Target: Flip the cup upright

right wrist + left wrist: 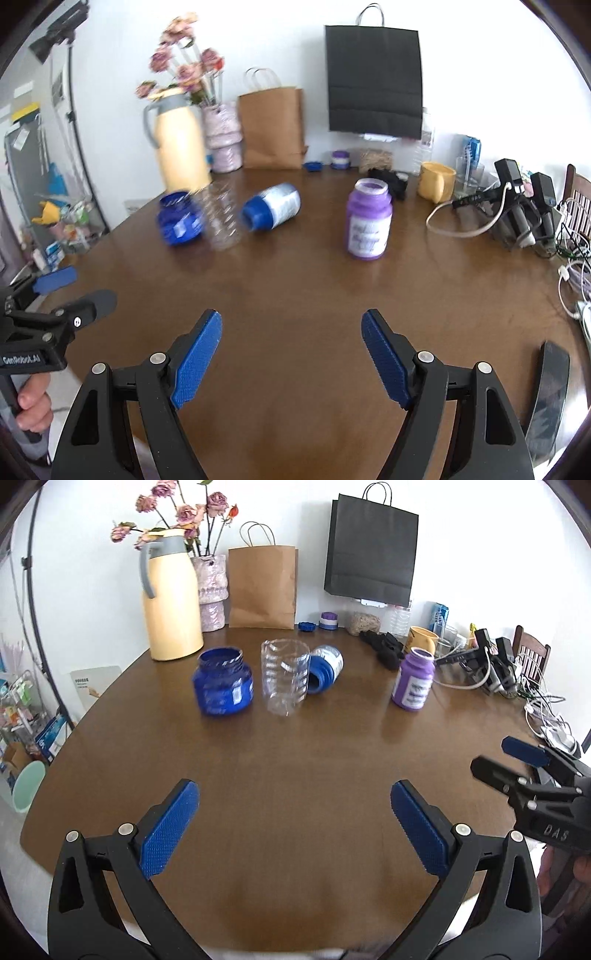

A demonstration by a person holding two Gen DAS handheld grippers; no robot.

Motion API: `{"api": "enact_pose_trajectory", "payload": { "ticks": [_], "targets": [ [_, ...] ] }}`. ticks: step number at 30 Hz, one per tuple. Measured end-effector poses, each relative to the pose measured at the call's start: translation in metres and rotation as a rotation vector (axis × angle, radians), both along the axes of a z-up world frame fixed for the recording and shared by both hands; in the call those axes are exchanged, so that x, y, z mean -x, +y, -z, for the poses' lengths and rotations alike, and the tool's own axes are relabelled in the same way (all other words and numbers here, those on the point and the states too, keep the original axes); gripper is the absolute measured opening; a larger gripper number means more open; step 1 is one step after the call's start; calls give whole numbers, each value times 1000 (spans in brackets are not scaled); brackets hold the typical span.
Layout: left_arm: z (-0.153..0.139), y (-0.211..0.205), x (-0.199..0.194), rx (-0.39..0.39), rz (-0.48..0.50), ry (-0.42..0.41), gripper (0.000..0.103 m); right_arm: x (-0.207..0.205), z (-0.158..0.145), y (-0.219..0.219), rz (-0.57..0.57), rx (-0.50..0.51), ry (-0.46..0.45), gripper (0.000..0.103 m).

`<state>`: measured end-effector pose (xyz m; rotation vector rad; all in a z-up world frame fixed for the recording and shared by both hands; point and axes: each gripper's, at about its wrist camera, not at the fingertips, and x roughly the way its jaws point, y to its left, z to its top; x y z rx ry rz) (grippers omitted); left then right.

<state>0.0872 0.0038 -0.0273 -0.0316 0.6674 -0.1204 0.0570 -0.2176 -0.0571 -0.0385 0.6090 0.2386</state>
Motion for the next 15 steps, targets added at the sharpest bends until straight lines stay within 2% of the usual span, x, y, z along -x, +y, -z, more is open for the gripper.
{"api": "enact_pose_trajectory", "payload": {
  "ticks": [2, 5, 7, 10, 15],
  "targets": [
    [4, 3, 20, 2, 4, 5, 103, 17, 5, 5, -22, 13, 10, 82],
    [9, 3, 47, -39, 22, 30, 103, 42, 13, 10, -32, 8, 36, 82],
    [11, 8, 64, -19, 12, 48, 103, 59, 18, 11, -19, -27, 60, 82],
    [15, 13, 85, 10, 0, 70, 103, 86, 20, 6, -5, -121, 49, 82],
    [8, 14, 103, -11, -21, 27, 103, 107, 22, 5, 8, -136, 34, 82]
  ]
}}
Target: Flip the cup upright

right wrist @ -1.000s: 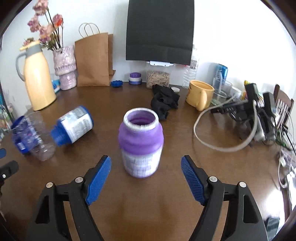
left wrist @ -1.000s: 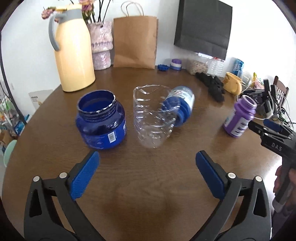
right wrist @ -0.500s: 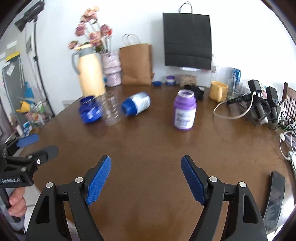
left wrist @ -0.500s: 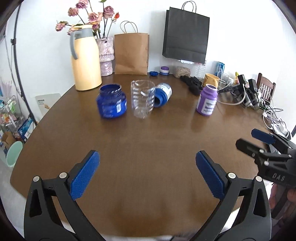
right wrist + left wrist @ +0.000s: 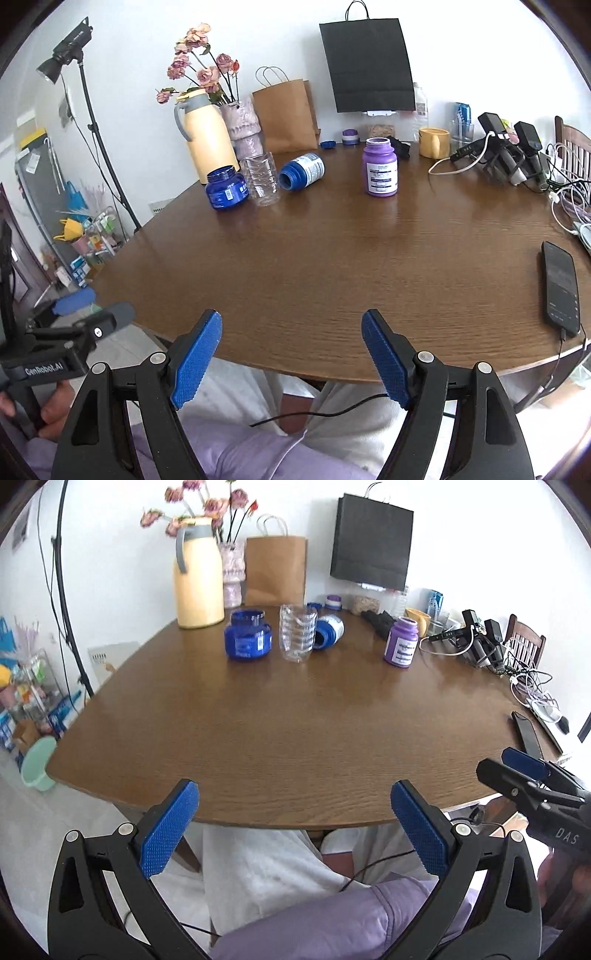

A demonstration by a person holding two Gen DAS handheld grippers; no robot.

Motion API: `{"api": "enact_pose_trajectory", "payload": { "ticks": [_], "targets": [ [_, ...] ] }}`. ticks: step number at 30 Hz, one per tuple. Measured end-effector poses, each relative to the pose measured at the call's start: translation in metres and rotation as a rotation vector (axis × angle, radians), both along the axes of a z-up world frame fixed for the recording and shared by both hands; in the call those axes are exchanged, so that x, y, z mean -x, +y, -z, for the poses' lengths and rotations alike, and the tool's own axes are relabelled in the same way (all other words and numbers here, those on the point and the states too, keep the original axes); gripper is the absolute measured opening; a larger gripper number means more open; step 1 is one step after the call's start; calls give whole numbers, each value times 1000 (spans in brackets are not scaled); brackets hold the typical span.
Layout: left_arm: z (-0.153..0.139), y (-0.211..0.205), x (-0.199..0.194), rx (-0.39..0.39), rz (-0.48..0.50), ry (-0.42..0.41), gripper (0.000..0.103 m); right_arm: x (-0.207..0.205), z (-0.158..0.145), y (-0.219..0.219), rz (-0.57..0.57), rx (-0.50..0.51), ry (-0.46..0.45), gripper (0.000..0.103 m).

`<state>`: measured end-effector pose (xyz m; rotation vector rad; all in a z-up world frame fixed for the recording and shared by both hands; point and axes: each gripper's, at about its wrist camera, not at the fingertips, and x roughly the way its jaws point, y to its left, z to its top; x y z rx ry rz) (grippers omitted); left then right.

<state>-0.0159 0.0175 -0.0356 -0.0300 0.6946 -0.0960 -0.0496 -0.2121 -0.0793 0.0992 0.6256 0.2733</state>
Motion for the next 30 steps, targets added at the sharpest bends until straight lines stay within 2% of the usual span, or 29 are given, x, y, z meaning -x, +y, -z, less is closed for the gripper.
{"api": "enact_pose_trajectory", "payload": {
  "ticks": [7, 26, 30],
  "targets": [
    [-6, -7, 8, -25, 11, -46, 103, -2, 0, -2, 22, -6, 12, 82],
    [-1, -3, 3, -22, 15, -23, 103, -3, 4, 3, 21, 3, 24, 82],
    [-1, -1, 2, -17, 7, -15, 103, 1, 2, 8, 19, 29, 3, 82]
  ]
}}
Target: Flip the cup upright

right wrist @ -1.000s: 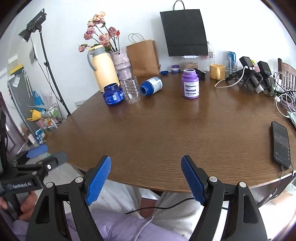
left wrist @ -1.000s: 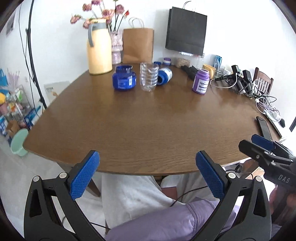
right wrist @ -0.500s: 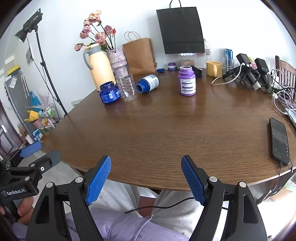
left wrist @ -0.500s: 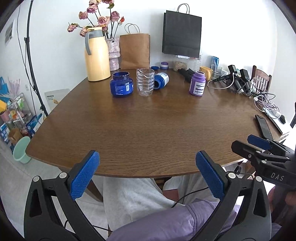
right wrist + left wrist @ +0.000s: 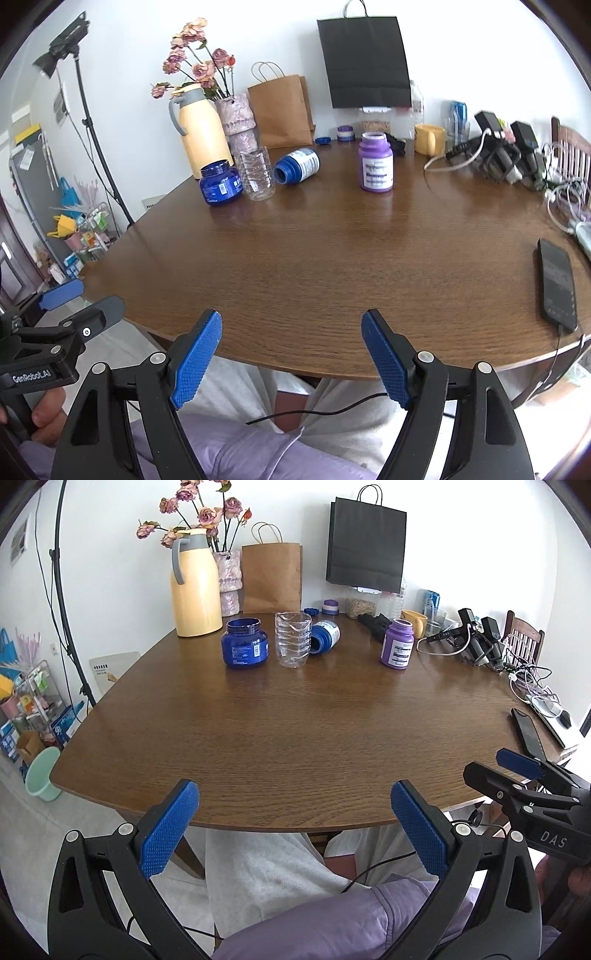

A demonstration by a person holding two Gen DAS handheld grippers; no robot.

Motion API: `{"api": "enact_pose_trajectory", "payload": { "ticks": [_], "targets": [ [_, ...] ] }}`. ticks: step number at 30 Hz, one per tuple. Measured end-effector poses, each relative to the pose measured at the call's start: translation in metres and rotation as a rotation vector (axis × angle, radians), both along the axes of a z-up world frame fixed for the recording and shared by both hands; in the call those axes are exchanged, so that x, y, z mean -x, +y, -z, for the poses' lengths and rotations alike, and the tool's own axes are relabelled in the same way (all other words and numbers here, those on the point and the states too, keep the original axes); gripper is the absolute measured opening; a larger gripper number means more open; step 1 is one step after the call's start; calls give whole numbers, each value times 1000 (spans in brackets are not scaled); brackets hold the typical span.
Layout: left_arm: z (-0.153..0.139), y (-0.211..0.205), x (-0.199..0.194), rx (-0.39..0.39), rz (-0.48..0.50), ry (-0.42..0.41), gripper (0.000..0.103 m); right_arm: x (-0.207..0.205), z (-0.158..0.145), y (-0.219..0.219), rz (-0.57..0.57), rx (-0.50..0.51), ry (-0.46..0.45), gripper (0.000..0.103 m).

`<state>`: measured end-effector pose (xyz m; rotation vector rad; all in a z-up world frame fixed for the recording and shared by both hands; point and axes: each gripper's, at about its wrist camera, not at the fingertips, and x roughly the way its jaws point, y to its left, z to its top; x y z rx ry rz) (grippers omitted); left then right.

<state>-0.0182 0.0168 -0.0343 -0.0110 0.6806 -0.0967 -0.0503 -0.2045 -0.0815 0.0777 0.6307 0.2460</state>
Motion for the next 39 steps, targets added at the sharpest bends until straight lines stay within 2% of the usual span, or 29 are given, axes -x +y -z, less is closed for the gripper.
{"api": "enact_pose_trajectory", "payload": {
  "ticks": [6, 39],
  "targets": [
    [-1, 1, 0, 0, -5, -4, 103, 1, -1, 8, -18, 35, -6, 82],
    [-2, -3, 0, -8, 0, -11, 103, -3, 0, 0, 7, 21, 0, 82]
  ]
}}
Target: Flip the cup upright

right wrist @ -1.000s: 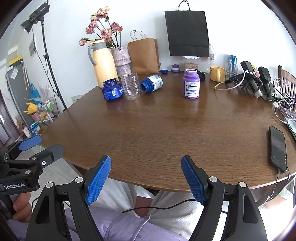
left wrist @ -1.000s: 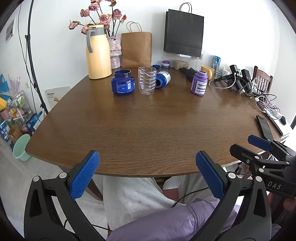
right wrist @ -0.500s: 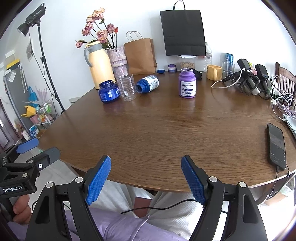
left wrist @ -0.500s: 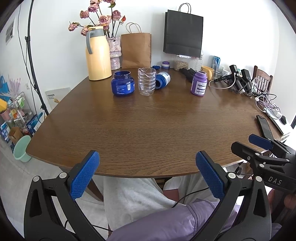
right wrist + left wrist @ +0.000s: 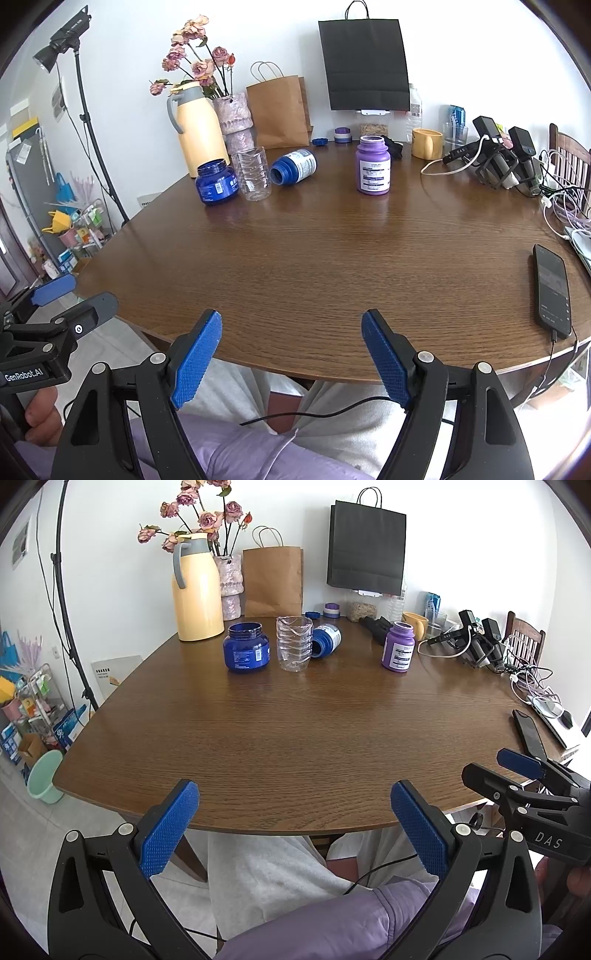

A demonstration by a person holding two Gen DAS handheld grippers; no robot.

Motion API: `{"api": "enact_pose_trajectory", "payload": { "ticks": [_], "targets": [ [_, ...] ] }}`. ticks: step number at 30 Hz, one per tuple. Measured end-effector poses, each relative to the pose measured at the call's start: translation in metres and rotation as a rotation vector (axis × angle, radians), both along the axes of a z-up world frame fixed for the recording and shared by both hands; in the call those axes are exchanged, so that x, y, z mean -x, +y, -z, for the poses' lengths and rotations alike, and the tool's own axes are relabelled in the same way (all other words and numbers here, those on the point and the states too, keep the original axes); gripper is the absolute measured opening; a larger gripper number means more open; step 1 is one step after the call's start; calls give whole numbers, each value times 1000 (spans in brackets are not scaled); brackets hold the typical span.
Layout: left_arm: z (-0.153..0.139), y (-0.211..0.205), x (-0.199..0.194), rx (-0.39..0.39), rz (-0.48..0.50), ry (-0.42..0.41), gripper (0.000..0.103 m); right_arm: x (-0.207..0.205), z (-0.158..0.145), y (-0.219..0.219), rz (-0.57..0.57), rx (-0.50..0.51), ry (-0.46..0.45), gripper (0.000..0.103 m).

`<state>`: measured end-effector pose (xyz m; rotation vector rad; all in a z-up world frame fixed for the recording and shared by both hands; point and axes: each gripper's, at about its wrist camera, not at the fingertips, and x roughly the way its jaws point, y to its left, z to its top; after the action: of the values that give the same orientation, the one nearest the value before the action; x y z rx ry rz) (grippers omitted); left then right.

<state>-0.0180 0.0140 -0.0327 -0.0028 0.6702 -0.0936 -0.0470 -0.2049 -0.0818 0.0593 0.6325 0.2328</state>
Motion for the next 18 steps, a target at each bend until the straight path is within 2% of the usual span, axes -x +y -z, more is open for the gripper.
{"api": "enact_pose_trajectory", "payload": {
  "ticks": [18],
  "targets": [
    [-1, 1, 0, -3, -3, 2, 103, 1, 2, 0, -3, 1, 3, 82]
  ]
}}
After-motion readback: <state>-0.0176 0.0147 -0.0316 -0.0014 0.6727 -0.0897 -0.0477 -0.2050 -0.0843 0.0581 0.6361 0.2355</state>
